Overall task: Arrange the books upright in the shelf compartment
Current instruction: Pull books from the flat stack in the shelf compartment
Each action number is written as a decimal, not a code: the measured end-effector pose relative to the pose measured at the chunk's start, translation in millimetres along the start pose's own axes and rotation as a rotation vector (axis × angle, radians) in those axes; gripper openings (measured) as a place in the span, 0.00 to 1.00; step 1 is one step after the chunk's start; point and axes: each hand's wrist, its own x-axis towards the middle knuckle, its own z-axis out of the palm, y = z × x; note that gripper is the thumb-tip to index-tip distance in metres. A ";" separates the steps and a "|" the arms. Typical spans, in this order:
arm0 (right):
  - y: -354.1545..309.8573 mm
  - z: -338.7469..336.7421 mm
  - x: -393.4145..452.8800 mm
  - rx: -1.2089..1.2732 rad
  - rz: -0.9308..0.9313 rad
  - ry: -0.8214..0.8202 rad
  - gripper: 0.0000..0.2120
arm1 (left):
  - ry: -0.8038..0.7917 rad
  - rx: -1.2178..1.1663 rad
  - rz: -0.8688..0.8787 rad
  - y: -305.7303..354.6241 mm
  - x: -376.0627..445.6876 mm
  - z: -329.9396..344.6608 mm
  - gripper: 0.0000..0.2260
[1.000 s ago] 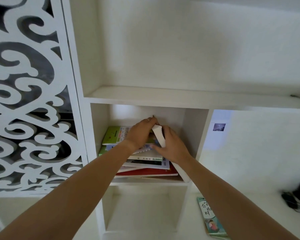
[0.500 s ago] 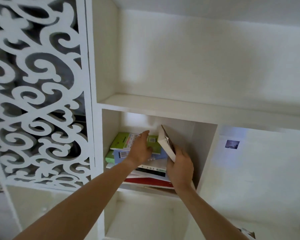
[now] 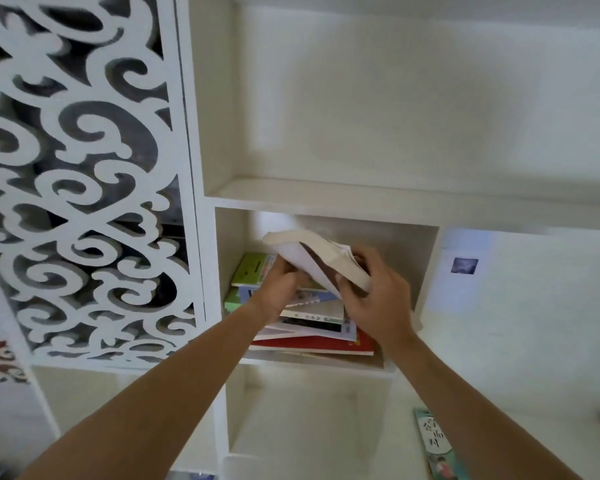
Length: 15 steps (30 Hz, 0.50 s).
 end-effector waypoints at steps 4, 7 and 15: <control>0.9 -6.4 11.4 -0.107 -0.017 0.089 0.19 | -0.048 -0.045 0.075 4.3 -15.9 -0.2 0.28; -1.3 -14.5 22.1 -0.104 0.004 0.155 0.19 | -0.136 -0.008 0.051 10.1 -28.4 -4.2 0.27; 5.3 -24.0 36.7 -0.110 0.204 0.169 0.13 | -0.011 -0.141 0.157 29.2 -57.0 17.4 0.07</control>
